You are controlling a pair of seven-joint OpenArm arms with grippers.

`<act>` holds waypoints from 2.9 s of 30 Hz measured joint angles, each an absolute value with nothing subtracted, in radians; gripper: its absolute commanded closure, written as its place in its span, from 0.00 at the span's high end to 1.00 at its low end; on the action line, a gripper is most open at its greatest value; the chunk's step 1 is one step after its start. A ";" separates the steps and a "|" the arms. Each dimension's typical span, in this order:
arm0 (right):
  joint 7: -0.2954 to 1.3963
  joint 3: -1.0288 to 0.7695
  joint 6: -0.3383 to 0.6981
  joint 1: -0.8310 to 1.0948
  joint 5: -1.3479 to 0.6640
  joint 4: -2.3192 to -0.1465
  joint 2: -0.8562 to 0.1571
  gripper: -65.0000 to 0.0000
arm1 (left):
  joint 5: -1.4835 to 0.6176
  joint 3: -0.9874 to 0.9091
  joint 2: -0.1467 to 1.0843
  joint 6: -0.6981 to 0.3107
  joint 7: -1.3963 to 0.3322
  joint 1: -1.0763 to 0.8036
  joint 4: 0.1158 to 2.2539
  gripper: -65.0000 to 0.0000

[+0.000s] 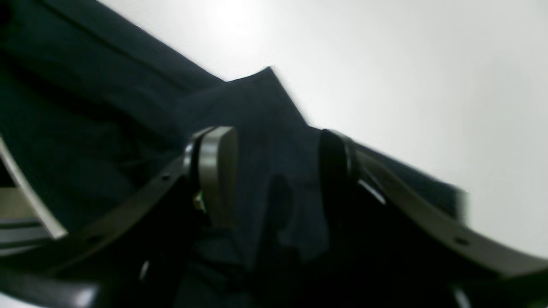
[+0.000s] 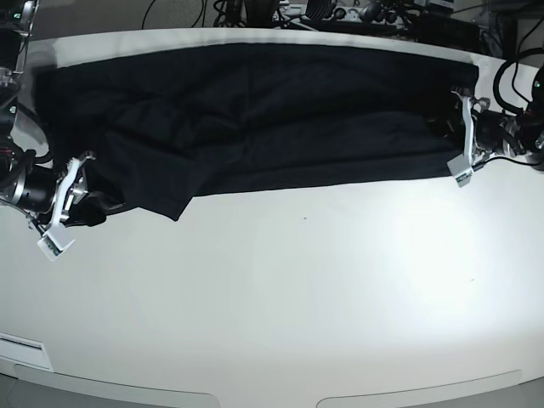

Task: Fold the T-shirt properly
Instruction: 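Slide both grippers along the folded edge toward the shirt's ends, then release the shirt with the left gripper and press the end with the right gripper, then move the left gripper to the shirt's end and grasp it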

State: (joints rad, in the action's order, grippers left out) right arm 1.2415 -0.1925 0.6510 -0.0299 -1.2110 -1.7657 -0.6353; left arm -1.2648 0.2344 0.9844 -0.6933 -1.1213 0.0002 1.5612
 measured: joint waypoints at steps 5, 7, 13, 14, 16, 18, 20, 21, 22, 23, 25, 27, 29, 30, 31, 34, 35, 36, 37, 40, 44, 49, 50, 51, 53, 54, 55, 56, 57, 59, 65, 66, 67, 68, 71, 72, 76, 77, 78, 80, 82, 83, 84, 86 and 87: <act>1.244 -0.192 0.673 -0.013 -1.214 -1.765 -0.595 0.24 | -1.225 0.235 0.983 -0.693 -1.127 0.043 1.561 0.47; 1.240 -0.194 0.673 0.010 -1.216 -1.765 -0.595 0.17 | -1.220 0.234 0.984 -0.693 -1.125 0.067 1.561 0.47; 1.236 -0.194 0.696 0.131 -1.178 -1.761 -0.573 0.00 | -1.144 0.234 0.966 -0.659 -1.071 0.154 1.561 0.47; 1.208 -0.194 0.699 0.141 -1.132 -1.761 -0.560 0.00 | -1.145 0.233 0.956 -0.651 -1.069 0.171 1.561 0.47; 1.092 -0.194 0.694 0.167 -1.009 -1.759 -0.524 0.00 | -1.152 0.233 0.934 -0.634 -1.066 0.192 1.561 0.47; 1.000 -0.194 0.695 0.199 -0.865 -1.752 -0.492 0.00 | -1.159 0.233 0.914 -0.633 -1.090 0.191 1.561 0.47; 0.962 -0.194 0.693 0.231 -0.781 -1.750 -0.478 0.00 | -1.171 0.233 0.899 -0.635 -1.136 0.176 1.561 0.47; 0.954 -0.194 0.693 0.240 -0.774 -1.749 -0.475 0.00 | -1.185 0.234 0.896 -0.636 -1.155 0.170 1.560 0.47; 0.948 -0.194 0.693 0.248 -0.768 -1.749 -0.470 0.00 | -1.200 0.235 0.895 -0.636 -1.162 0.166 1.560 0.47; 0.942 -0.194 0.693 0.251 -0.766 -1.749 -0.464 0.00 | -1.204 0.235 0.894 -0.636 -1.164 0.166 1.560 0.47; 0.940 -0.194 0.693 0.258 -0.766 -1.749 -0.453 0.00 | -1.201 0.234 0.896 -0.636 -1.163 0.178 1.560 0.47; 0.926 -0.194 0.693 0.273 -0.759 -1.749 -0.444 0.00 | -1.200 0.234 0.897 -0.636 -1.163 0.197 1.560 0.47; 0.908 -0.195 0.694 0.279 -0.730 -1.746 -0.434 0.00 | -1.196 0.234 0.897 -0.636 -1.164 0.215 1.560 0.47; 0.905 -0.195 0.698 0.280 -0.713 -1.739 -0.429 0.00 | -1.184 0.234 0.897 -0.635 -1.161 0.226 1.560 0.47; 0.904 -0.197 0.697 0.279 -0.706 -1.725 -0.425 0.00 | -1.167 0.234 0.897 -0.635 -1.160 0.237 1.560 0.47; 0.813 -0.198 0.616 0.279 -0.682 -1.675 -0.412 0.00 | -1.143 0.220 0.897 -0.593 -1.160 0.258 1.560 0.47; 0.782 -0.198 0.589 0.276 -0.677 -1.658 -0.409 0.00 | -1.143 0.207 0.897 -0.587 -1.160 0.259 1.560 0.47; 0.757 -0.198 0.548 0.276 -0.677 -1.644 -0.408 0.00 | -1.141 0.189 0.896 -0.587 -1.156 0.258 1.560 0.47; 0.740 -0.198 0.507 0.273 -0.668 -1.636 -0.407 0.00 | -1.126 0.168 0.893 -0.587 -1.157 0.258 1.560 0.47; 0.722 -0.198 0.392 0.266 -0.626 -1.636 -0.407 0.00 | -1.101 0.104 0.891 -0.563 -1.147 0.258 1.560 0.47; 0.710 -0.199 0.171 0.262 -0.573 -1.643 -0.396 0.00 | -1.090 0.032 0.892 -0.549 -1.141 0.255 1.557 0.47; 0.690 -0.204 -0.035 0.249 -0.350 -1.650 -0.313 0.00 | -1.091 0.013 0.888 -0.527 -1.142 0.210 1.555 0.47; 0.685 -0.205 -0.046 0.249 -0.339 -1.650 -0.300 0.00 | -1.090 0.013 0.885 -0.527 -1.140 0.199 1.555 0.47; 0.682 -0.205 -0.067 0.247 -0.326 -1.650 -0.290 0.00 | -1.090 0.013 0.881 -0.527 -1.143 0.190 1.554 0.47; 0.688 -0.204 -0.126 0.240 -0.283 -1.663 -0.267 0.00 | -1.074 0.012 0.874 -0.527 -1.141 0.172 1.554 0.47; 0.703 -0.201 -0.156 0.237 -0.254 -1.675 -0.257 0.00 | -1.065 0.012 0.870 -0.526 -1.138 0.162 1.554 0.47; 0.733 -0.200 -0.190 0.235 -0.235 -1.692 -0.252 0.00 | -1.065 0.012 0.865 -0.518 -1.141 0.156 1.554 0.47; 0.757 -0.200 -0.221 0.236 -0.223 -1.713 -0.251 0.00 | -1.065 0.012 0.863 -0.500 -1.140 0.148 1.554 0.47; 0.784 -0.200 -0.248 0.236 -0.195 -1.738 -0.252 0.04 | -1.064 0.010 0.860 -0.500 -1.140 0.139 1.554 0.47; 0.832 -0.201 -0.267 0.244 -0.152 -1.798 -0.251 0.17 | -1.065 -0.005 0.857 -0.500 -1.142 0.117 1.554 0.47; 0.820 -0.200 -0.220 0.235 -0.090 -2.024 -0.252 0.24 | -1.119 -0.198 0.807 -0.450 -1.242 0.075 1.553 0.47; 0.820 -0.200 -0.205 0.234 -0.086 -2.028 -0.252 0.24 | -1.140 -0.255 0.782 -0.449 -1.262 0.076 1.552 0.47; 0.823 -0.200 -0.197 0.237 -0.086 -2.028 -0.252 0.24 | -1.156 -0.305 0.760 -0.449 -1.258 0.070 1.551 0.47; 0.833 -0.200 -0.186 0.246 -0.088 -2.028 -0.252 0.24 | -1.161 -0.352 0.743 -0.449 -1.250 0.059 1.552 0.47; 0.834 -0.199 -0.179 0.270 -0.093 -2.028 -0.252 0.24 | -1.205 -0.471 0.720 -0.449 -1.255 -0.039 1.553 0.50; 0.835 -0.199 -0.179 0.277 -0.093 -2.028 -0.253 0.24 | -1.208 -0.496 0.713 -0.450 -1.262 -0.078 1.552 0.53; 0.840 -0.199 -0.179 0.303 -0.112 -2.028 -0.249 0.24 | -1.224 -0.531 0.661 -0.453 -1.274 -0.184 1.549 0.57; 0.843 -0.199 -0.179 0.302 -0.112 -2.028 -0.249 0.24 | -1.221 -0.530 0.647 -0.453 -1.277 -0.194 1.549 0.57; 0.842 -0.199 -0.168 0.298 -0.113 -2.028 -0.250 0.24 | -1.205 -0.530 0.634 -0.453 -1.261 -0.200 1.549 0.57; 0.840 -0.199 -0.155 0.297 -0.142 -2.028 -0.254 0.24 | -1.198 -0.531 0.607 -0.448 -1.243 -0.210 1.549 0.57; 0.844 -0.199 -0.132 0.300 -0.177 -2.028 -0.250 0.24 | -1.196 -0.532 0.570 -0.448 -1.240 -0.219 1.549 0.57; 0.848 -0.198 -0.128 0.300 -0.177 -2.028 -0.249 0.24 | -1.196 -0.532 0.549 -0.448 -1.239 -0.226 1.549 0.57; 0.847 -0.198 -0.127 0.299 -0.176 -2.028 -0.249 0.24 | -1.203 -0.532 0.527 -0.448 -1.237 -0.228 1.549 0.57; 0.846 -0.198 -0.128 0.299 -0.160 -2.028 -0.252 0.24 | -1.207 -0.532 0.495 -0.448 -1.230 -0.223 1.551 0.57; 0.847 -0.199 -0.131 0.300 -0.159 -2.028 -0.253 0.24 | -1.208 -0.532 0.481 -0.448 -1.230 -0.221 1.551 0.57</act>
